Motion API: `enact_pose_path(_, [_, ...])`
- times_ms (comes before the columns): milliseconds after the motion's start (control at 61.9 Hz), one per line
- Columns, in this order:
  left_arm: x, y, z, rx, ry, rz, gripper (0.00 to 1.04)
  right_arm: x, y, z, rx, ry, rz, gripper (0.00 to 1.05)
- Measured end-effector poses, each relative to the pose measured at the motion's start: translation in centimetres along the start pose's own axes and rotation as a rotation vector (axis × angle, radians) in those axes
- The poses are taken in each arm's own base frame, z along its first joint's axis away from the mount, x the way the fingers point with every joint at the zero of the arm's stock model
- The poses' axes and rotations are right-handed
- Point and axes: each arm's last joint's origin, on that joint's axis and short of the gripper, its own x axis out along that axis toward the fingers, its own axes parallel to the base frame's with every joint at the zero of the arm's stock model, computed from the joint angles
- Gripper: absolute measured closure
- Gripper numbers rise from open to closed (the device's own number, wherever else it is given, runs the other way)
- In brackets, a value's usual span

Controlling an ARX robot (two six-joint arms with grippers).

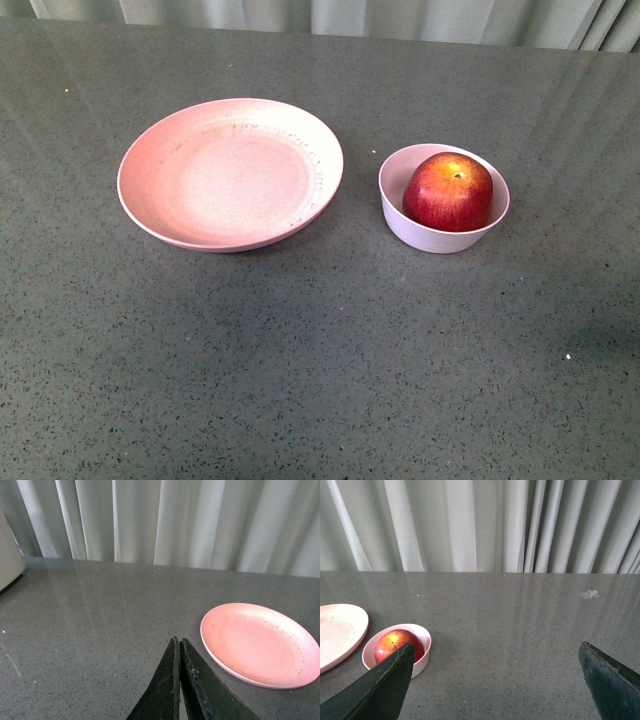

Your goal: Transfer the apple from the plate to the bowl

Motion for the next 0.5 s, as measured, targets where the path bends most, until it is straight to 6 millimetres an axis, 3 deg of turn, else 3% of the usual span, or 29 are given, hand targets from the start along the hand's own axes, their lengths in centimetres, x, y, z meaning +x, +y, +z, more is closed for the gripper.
enact_pose_path(501, [-0.11,0.00,0.05,0.000,-0.008,0.000,1.03,0.00,0.00,0.00,0.000,0.000,0.000,0.09])
